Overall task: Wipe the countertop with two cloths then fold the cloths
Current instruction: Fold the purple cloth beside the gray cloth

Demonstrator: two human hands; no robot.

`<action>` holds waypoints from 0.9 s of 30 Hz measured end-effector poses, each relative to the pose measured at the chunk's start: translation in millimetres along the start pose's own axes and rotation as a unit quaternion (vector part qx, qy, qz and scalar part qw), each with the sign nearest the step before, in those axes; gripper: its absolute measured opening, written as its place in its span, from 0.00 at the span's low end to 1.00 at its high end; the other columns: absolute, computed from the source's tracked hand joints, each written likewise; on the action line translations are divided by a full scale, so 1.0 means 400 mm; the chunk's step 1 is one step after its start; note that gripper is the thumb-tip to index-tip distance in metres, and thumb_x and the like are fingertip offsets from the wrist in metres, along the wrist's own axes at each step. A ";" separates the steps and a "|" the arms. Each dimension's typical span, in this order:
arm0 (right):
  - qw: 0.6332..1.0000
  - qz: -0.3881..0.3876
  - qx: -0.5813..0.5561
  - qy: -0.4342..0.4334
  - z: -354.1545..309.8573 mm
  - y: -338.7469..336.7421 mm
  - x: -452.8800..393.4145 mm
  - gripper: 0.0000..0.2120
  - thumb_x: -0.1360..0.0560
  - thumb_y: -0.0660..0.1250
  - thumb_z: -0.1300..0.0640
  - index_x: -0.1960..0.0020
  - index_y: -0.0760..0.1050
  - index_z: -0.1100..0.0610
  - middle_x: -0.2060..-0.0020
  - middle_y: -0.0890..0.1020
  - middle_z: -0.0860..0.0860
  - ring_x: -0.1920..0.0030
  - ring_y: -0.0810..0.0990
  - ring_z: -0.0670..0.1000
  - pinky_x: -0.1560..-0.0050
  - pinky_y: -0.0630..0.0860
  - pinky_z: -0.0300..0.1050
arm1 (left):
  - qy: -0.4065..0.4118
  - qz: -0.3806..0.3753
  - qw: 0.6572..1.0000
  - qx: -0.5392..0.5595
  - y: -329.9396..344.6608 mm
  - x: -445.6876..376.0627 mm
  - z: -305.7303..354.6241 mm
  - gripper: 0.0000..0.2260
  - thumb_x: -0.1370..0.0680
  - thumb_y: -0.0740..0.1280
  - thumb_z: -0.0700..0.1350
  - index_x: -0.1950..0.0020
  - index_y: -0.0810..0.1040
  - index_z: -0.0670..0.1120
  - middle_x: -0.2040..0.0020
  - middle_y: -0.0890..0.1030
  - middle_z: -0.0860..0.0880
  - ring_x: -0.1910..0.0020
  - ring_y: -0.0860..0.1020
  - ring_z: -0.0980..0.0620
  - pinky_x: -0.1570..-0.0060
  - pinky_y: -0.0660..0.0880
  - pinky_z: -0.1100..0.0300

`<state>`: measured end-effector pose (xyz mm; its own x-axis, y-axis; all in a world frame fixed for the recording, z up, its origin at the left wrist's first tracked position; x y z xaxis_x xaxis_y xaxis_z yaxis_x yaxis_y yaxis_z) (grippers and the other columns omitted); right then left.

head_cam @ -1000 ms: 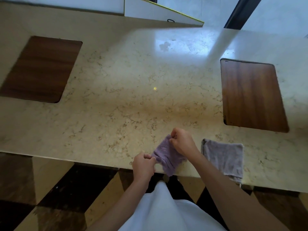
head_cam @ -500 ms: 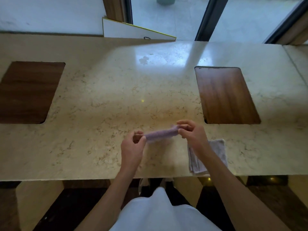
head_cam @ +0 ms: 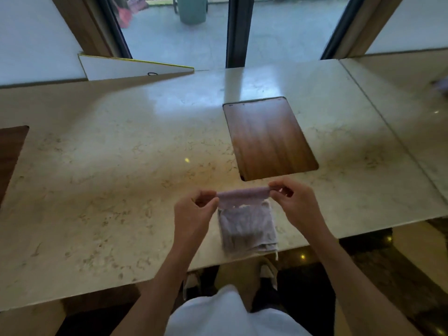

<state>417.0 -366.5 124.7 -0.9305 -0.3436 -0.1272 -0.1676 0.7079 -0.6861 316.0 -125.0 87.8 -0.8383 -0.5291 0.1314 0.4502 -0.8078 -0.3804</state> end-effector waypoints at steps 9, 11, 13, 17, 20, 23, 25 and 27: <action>0.995 -0.092 -0.046 -0.001 0.269 -0.180 0.046 0.07 0.26 0.73 0.66 0.52 0.79 0.56 0.50 0.80 0.47 0.47 0.78 0.41 0.48 0.75 0.34 | 0.006 -0.023 1.000 -0.016 0.291 0.136 0.084 0.11 0.26 0.74 0.38 0.57 0.82 0.55 0.56 0.84 0.57 0.54 0.82 0.62 0.52 0.77 0.68; 0.988 -0.134 -0.078 0.019 0.319 -0.195 0.068 0.07 0.25 0.72 0.66 0.52 0.78 0.56 0.50 0.82 0.46 0.47 0.81 0.42 0.46 0.77 0.37 | -0.013 -0.033 0.999 -0.026 0.335 0.169 0.083 0.12 0.25 0.73 0.37 0.58 0.81 0.55 0.60 0.83 0.57 0.58 0.82 0.62 0.56 0.76 0.71; 0.982 -0.165 -0.087 0.032 0.366 -0.206 0.088 0.08 0.24 0.71 0.66 0.53 0.77 0.54 0.55 0.83 0.46 0.52 0.82 0.43 0.51 0.78 0.35 | -0.038 -0.042 0.998 -0.037 0.371 0.194 0.072 0.11 0.25 0.73 0.38 0.58 0.80 0.54 0.63 0.83 0.56 0.58 0.82 0.62 0.57 0.77 0.69; 0.978 -0.181 -0.068 0.077 0.457 -0.210 0.096 0.09 0.25 0.70 0.67 0.56 0.76 0.54 0.61 0.80 0.50 0.60 0.79 0.47 0.61 0.74 0.38 | -0.074 -0.075 0.991 -0.086 0.443 0.195 0.046 0.11 0.25 0.73 0.39 0.60 0.80 0.55 0.64 0.82 0.57 0.61 0.80 0.63 0.61 0.76 0.69; 0.972 -0.196 -0.024 0.131 0.521 -0.169 0.069 0.05 0.24 0.70 0.64 0.55 0.76 0.55 0.61 0.80 0.50 0.59 0.79 0.47 0.61 0.72 0.39 | -0.077 -0.111 0.973 -0.186 0.514 0.149 0.017 0.06 0.25 0.73 0.43 0.58 0.80 0.54 0.60 0.82 0.56 0.59 0.79 0.59 0.62 0.72 0.69; 0.965 -0.209 0.037 0.155 0.567 -0.114 0.024 0.01 0.22 0.69 0.61 0.52 0.78 0.56 0.59 0.81 0.50 0.56 0.80 0.51 0.56 0.76 0.44 | -0.058 -0.122 0.956 -0.261 0.569 0.083 -0.005 0.02 0.22 0.70 0.43 0.53 0.82 0.48 0.57 0.82 0.52 0.57 0.78 0.58 0.62 0.70 0.67; 0.965 -0.206 0.061 0.150 0.586 -0.087 -0.010 0.01 0.22 0.68 0.60 0.51 0.78 0.56 0.57 0.81 0.51 0.54 0.80 0.52 0.53 0.78 0.47 | -0.043 -0.117 0.949 -0.289 0.594 0.041 -0.012 0.03 0.22 0.68 0.43 0.51 0.81 0.47 0.55 0.82 0.50 0.56 0.78 0.54 0.60 0.72 0.62; 0.967 -0.195 0.079 0.141 0.596 -0.075 -0.037 0.01 0.22 0.68 0.59 0.52 0.77 0.55 0.58 0.81 0.51 0.55 0.79 0.51 0.53 0.79 0.49 | -0.032 -0.112 0.934 -0.337 0.611 0.007 -0.021 0.02 0.21 0.67 0.45 0.50 0.80 0.50 0.55 0.80 0.50 0.55 0.77 0.52 0.59 0.70 0.58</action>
<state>513.3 -529.7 -23.7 -0.8626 -0.3673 0.3480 -0.4920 0.4485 -0.7462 420.9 -321.7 -12.2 -0.8588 -0.3985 0.3221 -0.0469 -0.5648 -0.8239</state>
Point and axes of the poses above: each hand's wrist, its own x-axis away from the middle knuckle, its own y-axis out of the palm, z = x × y, the point moved 10 cm from there along -x, towards the middle knuckle
